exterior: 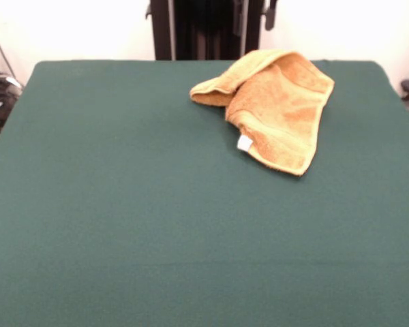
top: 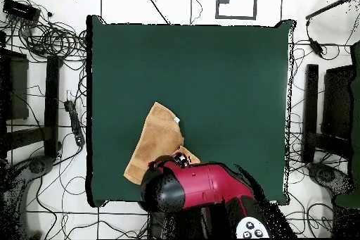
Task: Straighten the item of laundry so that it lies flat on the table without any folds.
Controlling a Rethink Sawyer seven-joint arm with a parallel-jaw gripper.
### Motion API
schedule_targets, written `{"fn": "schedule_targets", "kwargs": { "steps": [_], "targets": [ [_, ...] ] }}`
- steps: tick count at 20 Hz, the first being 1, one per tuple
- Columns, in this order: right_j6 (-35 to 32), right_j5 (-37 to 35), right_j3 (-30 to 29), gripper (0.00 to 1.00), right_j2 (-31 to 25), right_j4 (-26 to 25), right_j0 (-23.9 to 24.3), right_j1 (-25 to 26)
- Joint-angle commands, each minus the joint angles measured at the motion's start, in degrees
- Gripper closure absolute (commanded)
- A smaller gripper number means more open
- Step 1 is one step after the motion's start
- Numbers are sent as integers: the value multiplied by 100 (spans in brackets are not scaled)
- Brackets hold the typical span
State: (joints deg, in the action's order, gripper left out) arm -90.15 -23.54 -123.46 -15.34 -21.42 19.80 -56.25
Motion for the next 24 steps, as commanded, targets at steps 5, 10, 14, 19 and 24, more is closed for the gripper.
{"fn": "schedule_targets", "kwargs": {
  "steps": [5,10,14,19,24],
  "targets": [
    [-92,-495,248,0,-526,94,3,404],
    [-60,-468,304,0,-519,50,57,490],
    [-119,-353,362,0,-455,2,71,631],
    [-26,-374,506,0,-473,-62,95,757],
    [-25,-355,626,0,-442,-106,80,874]
  ]
}}
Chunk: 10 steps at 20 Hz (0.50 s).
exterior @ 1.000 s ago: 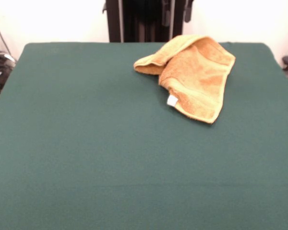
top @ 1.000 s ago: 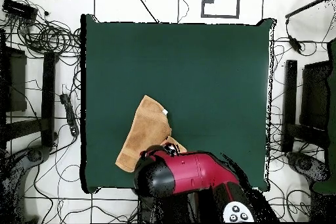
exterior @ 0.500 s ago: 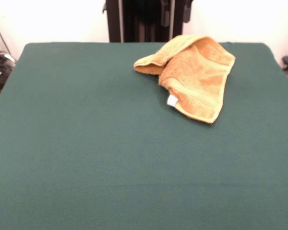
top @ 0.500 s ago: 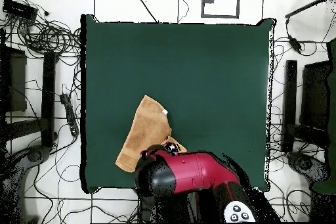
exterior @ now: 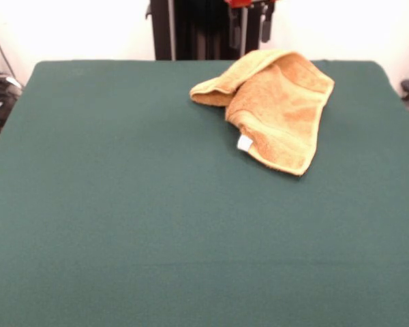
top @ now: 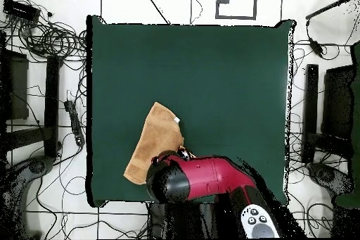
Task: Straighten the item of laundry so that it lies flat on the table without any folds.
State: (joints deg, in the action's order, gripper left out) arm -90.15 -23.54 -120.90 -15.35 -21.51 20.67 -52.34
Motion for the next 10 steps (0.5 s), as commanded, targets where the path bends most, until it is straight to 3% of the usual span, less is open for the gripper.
{"fn": "schedule_targets", "kwargs": {
  "steps": [1,10],
  "targets": [
    [-6,-374,383,0,-444,-98,6,481],
    [106,-539,533,0,-471,-85,69,522]
  ]
}}
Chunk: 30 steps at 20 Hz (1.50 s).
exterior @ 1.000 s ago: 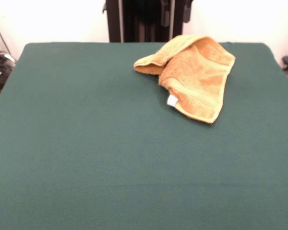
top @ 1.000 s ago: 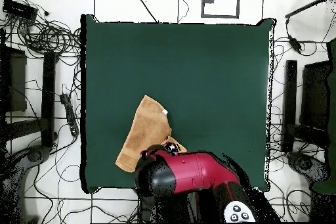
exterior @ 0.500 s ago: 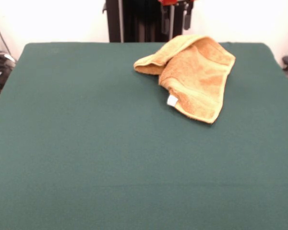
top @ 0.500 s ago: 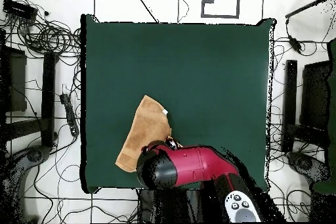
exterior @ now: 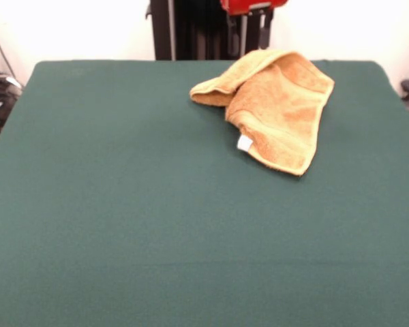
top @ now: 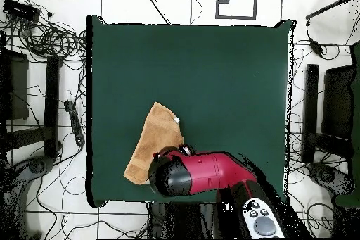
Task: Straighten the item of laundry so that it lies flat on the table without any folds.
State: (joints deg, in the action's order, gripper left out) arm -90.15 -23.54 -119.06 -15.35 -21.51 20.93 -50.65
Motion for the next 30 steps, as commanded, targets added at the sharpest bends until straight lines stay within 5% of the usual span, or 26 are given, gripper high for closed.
{"fn": "schedule_targets", "kwargs": {
  "steps": [1,30],
  "targets": [
    [127,-549,373,0,-473,-96,51,369],
    [429,-993,876,0,-654,-204,267,505]
  ]
}}
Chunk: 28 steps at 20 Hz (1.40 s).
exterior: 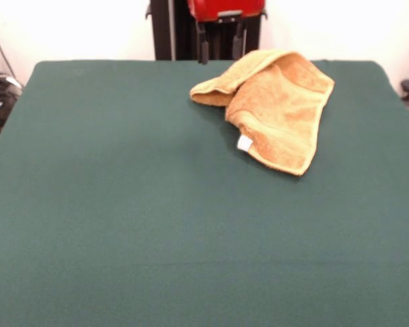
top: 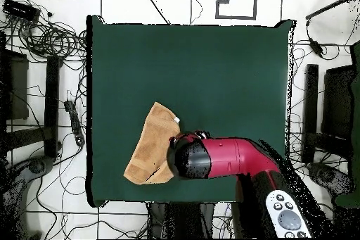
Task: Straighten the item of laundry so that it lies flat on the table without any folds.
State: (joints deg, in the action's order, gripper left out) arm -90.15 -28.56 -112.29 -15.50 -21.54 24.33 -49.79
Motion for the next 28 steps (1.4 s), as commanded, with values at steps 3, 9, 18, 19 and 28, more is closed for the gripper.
{"fn": "schedule_targets", "kwargs": {
  "steps": [3,9,18,19,28],
  "targets": [
    [619,-515,234,0,-725,-292,-51,451],
    [1737,-683,267,0,-1408,-731,250,651],
    [3306,-1359,255,0,-2665,-1508,957,761],
    [3380,-1394,254,0,-2764,-1554,1019,799],
    [3244,-1543,242,0,-2966,-1616,1189,907]
  ]
}}
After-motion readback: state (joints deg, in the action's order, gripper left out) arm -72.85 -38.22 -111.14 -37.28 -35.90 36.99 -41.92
